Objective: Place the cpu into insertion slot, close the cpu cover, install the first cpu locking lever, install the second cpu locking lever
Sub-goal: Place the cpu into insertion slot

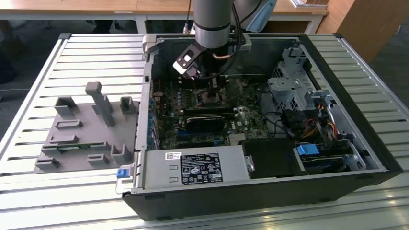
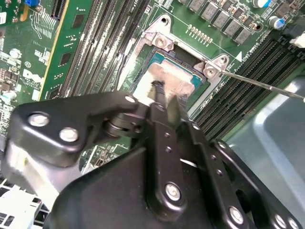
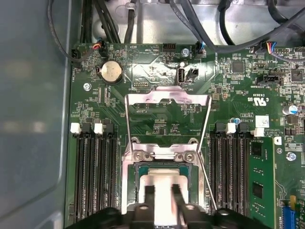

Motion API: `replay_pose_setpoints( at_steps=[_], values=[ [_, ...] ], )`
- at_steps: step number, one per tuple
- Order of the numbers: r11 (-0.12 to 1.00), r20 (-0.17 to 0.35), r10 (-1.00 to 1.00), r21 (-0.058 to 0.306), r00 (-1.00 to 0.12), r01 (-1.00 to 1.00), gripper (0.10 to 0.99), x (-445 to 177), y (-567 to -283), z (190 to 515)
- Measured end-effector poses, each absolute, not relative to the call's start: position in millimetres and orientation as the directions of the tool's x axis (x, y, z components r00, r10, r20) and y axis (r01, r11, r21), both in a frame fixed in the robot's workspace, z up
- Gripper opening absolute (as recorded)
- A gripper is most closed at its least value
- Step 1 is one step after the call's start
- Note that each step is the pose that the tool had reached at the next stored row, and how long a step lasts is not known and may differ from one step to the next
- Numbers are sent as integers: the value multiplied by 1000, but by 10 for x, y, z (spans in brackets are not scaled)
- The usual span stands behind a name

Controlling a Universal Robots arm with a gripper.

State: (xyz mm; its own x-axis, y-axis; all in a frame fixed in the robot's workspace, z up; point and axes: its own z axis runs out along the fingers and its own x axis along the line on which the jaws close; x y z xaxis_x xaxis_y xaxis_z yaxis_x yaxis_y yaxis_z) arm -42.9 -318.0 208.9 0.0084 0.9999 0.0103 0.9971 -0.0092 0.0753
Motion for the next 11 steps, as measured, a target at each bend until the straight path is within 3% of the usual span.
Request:
replay_pose_setpoints(
  at_steps=[2, 3, 4, 11],
  values=[
    [-9, 10, 1000, 74, 9, 997, 180, -429, -3180, 2096],
    [-9, 10, 1000, 74, 9, 997, 180, -429, -3180, 2099],
    [-9, 10, 1000, 74, 9, 997, 122, -429, -3181, 2103],
    [-9, 10, 1000, 73, 9, 997, 106, -429, -3181, 2121]
  ],
)
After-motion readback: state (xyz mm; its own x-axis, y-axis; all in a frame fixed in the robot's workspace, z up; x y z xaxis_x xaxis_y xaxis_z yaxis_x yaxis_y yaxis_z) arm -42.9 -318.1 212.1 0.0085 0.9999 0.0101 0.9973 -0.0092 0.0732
